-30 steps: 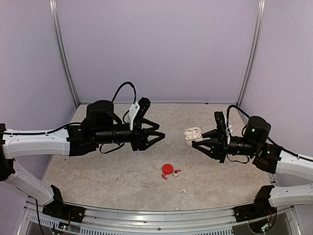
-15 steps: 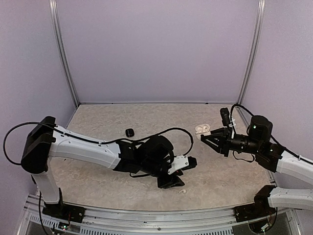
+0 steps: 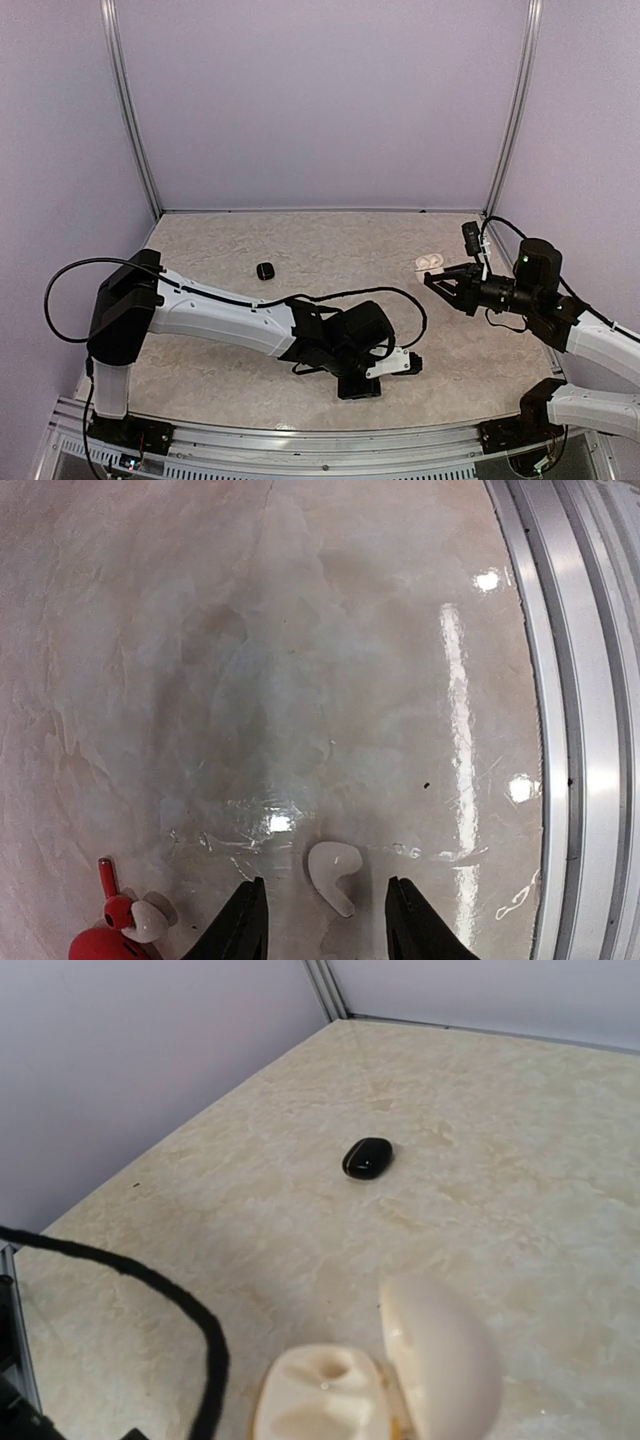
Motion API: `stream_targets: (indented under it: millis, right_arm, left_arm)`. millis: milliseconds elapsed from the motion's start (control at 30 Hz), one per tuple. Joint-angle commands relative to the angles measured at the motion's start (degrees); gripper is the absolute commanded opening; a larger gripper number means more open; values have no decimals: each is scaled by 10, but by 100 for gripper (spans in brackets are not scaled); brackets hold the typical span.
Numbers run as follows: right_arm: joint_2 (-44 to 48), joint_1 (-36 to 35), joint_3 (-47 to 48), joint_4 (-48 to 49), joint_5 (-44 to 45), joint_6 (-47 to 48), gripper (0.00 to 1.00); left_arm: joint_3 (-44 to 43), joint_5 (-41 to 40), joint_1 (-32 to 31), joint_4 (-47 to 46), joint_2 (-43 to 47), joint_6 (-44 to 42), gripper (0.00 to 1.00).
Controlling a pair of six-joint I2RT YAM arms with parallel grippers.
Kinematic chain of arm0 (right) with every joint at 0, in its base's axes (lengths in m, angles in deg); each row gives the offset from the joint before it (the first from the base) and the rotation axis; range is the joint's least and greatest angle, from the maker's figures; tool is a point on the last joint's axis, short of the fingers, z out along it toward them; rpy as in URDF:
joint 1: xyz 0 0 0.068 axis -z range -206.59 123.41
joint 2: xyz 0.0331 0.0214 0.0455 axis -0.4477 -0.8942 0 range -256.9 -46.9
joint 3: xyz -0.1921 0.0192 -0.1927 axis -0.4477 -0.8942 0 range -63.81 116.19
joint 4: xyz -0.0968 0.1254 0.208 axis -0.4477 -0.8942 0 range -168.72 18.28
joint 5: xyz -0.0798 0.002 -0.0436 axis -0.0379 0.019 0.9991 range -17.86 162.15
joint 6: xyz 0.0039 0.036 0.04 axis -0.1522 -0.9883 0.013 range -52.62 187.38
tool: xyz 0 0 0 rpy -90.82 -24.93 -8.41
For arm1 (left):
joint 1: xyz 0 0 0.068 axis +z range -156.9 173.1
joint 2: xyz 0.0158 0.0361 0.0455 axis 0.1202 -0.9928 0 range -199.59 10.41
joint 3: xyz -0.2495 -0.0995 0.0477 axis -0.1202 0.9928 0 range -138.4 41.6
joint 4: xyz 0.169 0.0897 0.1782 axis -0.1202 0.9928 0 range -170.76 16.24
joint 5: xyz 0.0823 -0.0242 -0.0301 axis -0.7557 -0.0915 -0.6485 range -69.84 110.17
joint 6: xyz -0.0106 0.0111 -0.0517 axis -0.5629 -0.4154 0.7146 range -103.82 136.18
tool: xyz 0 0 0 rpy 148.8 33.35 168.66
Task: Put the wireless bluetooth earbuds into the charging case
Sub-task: Pick up the right earbud from the center of the board.
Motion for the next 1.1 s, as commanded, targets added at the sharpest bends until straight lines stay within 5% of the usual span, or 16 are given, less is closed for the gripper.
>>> stream_targets:
  millis: [0,800,1067]
  right_arm:
    - [9,13,-6,-2,-16,-7,0]
    - [-2,21,-1,-8,-19,-1,0]
    - [-2,21,-2,-8,-19,0,0]
  left_arm:
    - [-32,-27,-2,40,-23,-10,41]
    - [-85,-9,2,74,-78,-13,35]
    - [-74,2,11,56,-70,-1,22]
